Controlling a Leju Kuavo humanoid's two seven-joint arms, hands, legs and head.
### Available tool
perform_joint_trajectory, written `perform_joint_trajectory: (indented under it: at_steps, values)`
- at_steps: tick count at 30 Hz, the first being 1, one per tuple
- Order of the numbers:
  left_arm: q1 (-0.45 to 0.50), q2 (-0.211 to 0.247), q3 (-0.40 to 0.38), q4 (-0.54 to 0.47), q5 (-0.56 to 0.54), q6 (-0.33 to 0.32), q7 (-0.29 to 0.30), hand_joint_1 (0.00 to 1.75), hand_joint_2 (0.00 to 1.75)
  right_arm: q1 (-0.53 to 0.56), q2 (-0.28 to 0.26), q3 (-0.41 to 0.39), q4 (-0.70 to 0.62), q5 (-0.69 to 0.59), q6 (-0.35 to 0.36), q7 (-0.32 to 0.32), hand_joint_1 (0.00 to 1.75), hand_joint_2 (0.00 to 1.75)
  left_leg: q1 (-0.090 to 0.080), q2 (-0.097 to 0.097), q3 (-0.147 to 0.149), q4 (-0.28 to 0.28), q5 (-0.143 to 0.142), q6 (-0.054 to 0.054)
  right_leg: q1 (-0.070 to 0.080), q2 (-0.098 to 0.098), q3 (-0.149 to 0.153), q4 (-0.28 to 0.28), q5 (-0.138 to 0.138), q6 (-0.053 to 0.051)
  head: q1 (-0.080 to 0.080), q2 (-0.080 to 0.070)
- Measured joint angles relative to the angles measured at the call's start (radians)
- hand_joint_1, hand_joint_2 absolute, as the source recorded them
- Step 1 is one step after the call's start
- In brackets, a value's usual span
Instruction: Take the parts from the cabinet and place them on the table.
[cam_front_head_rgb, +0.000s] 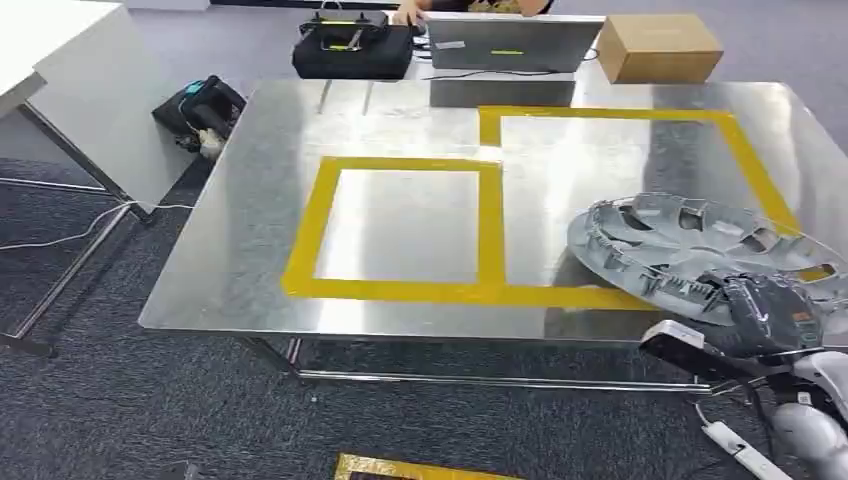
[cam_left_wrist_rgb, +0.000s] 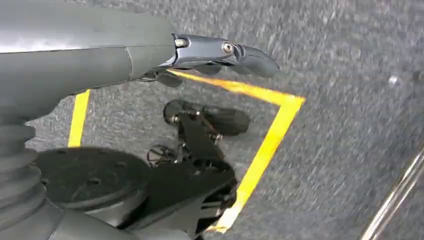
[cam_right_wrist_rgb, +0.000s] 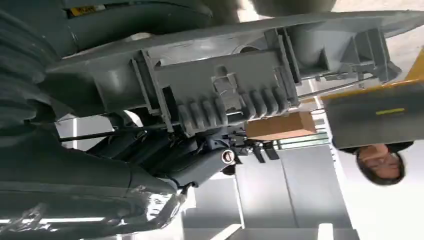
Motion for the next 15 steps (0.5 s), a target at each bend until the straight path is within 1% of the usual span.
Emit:
perform_joint_trajectory:
  at_steps: [1, 2, 3, 4, 5, 6, 7, 8, 9, 10, 11, 12, 13, 14, 15]
  values:
    - [0.0, 0.0, 0.0, 0.0, -0.002, 0.0, 0.002, 0.0, 1.75, -0.021, -0.008, 0.003, 0.016, -0.004, 0.009, -0.006, 1.75, 1.75, 0.006, -0.003, 0.023, -0.009, 0.001, 0.004, -0.001, -0.002, 0.003, -0.005, -0.015, 0.008, 0.003, 0.0]
    - [0.0, 0.001, 0.0, 0.0, -0.005, -0.003, 0.002, 0.0, 1.75, -0.042, -0.013, 0.006, 0.032, -0.006, 0.015, -0.012, 1.75, 1.75, 0.006, -0.003, 0.035, -0.012, -0.002, 0.007, 0.0, -0.006, -0.004, 0.019, -0.025, 0.008, 0.005, 0.0]
    - [-0.002, 0.003, 0.0, 0.0, -0.008, -0.005, 0.002, 0.0, 1.75, -0.07, -0.018, 0.009, 0.051, -0.007, 0.021, -0.016, 1.75, 1.75, 0.006, -0.002, 0.042, -0.011, -0.006, 0.012, 0.002, -0.006, -0.039, 0.083, -0.044, 0.006, 0.008, 0.0]
    - [-0.004, 0.005, 0.0, 0.0, -0.009, -0.006, 0.003, 0.0, 1.75, -0.092, -0.021, 0.015, 0.079, -0.006, 0.028, -0.019, 1.75, 1.75, 0.005, -0.002, 0.046, -0.011, -0.011, 0.014, 0.003, -0.006, -0.083, 0.156, -0.064, 0.007, 0.008, 0.0]
    - [-0.005, 0.004, -0.001, 0.0, -0.011, -0.008, 0.004, 0.0, 1.75, -0.113, -0.024, 0.023, 0.104, -0.005, 0.033, -0.019, 1.75, 1.75, 0.003, -0.002, 0.052, -0.011, -0.016, 0.017, 0.004, -0.006, -0.139, 0.239, -0.092, 0.008, 0.009, 0.0]
    - [-0.006, 0.004, -0.002, 0.0, -0.013, -0.01, 0.005, 0.0, 1.75, -0.13, -0.027, 0.032, 0.128, -0.004, 0.038, -0.019, 1.75, 1.75, 0.003, -0.003, 0.058, -0.011, -0.023, 0.018, 0.004, -0.006, -0.177, 0.287, -0.108, 0.01, 0.01, 0.0]
    - [-0.005, 0.004, -0.003, 0.0, -0.016, -0.012, 0.005, 0.0, 1.75, -0.153, -0.029, 0.04, 0.159, 0.0, 0.045, -0.018, 1.75, 1.75, 0.002, -0.004, 0.069, -0.01, -0.032, 0.018, 0.004, -0.006, -0.199, 0.292, -0.103, 0.012, 0.01, 0.0]
    - [-0.004, 0.004, -0.003, 0.0, -0.018, -0.013, 0.006, 0.0, 1.75, -0.176, -0.032, 0.049, 0.186, 0.003, 0.048, -0.016, 1.75, 1.75, 0.003, -0.005, 0.083, -0.01, -0.042, 0.017, 0.004, -0.006, -0.198, 0.259, -0.075, 0.012, 0.009, 0.0]
    - [-0.004, 0.004, -0.003, 0.0, -0.018, -0.013, 0.006, 0.0, 1.75, -0.2, -0.037, 0.057, 0.212, 0.006, 0.049, -0.016, 1.75, 1.75, 0.004, -0.006, 0.099, -0.01, -0.053, 0.015, 0.003, -0.007, -0.181, 0.189, -0.023, 0.014, 0.011, 0.0]
    - [-0.005, 0.004, -0.004, 0.0, -0.019, -0.013, 0.006, 0.0, 1.75, -0.218, -0.041, 0.062, 0.23, 0.007, 0.05, -0.016, 1.75, 1.75, 0.005, -0.008, 0.117, -0.01, -0.066, 0.011, 0.001, -0.007, -0.156, 0.1, 0.046, 0.016, 0.01, 0.0]
    - [-0.005, 0.004, -0.004, 0.0, -0.019, -0.014, 0.006, 0.0, 1.75, -0.231, -0.045, 0.067, 0.249, 0.009, 0.05, -0.015, 1.75, 1.75, 0.004, -0.009, 0.127, -0.01, -0.078, 0.006, -0.002, -0.009, -0.139, 0.024, 0.117, 0.018, 0.011, 0.0]
    - [-0.007, 0.005, -0.004, 0.0, -0.02, -0.014, 0.006, 0.0, 1.75, -0.248, -0.044, 0.076, 0.275, 0.01, 0.051, -0.014, 1.75, 1.75, 0.003, -0.011, 0.135, -0.004, -0.086, -0.001, 0.004, -0.008, -0.141, 0.02, 0.096, 0.013, 0.007, 0.0]
    - [-0.009, 0.006, -0.005, 0.0, -0.023, -0.016, 0.006, 0.0, 1.75, -0.268, -0.045, 0.085, 0.3, 0.012, 0.058, -0.011, 1.75, 1.75, 0.002, -0.012, 0.127, -0.004, -0.092, -0.006, 0.007, -0.003, -0.129, 0.023, 0.099, -0.008, 0.008, 0.0]
    - [-0.009, 0.005, -0.005, 0.0, -0.029, -0.017, 0.008, 0.0, 1.75, -0.28, -0.048, 0.091, 0.319, 0.013, 0.061, -0.009, 1.75, 1.75, 0.002, -0.011, 0.127, -0.004, -0.094, -0.009, 0.01, -0.004, -0.134, 0.024, 0.101, -0.015, 0.008, 0.0]
    - [-0.011, 0.005, -0.007, 0.0, -0.032, -0.018, 0.008, 0.0, 1.75, -0.304, -0.049, 0.098, 0.351, 0.01, 0.065, -0.009, 1.75, 1.75, 0.002, -0.01, 0.13, -0.008, -0.095, -0.013, 0.01, -0.004, -0.136, 0.026, 0.098, -0.019, 0.008, 0.0]
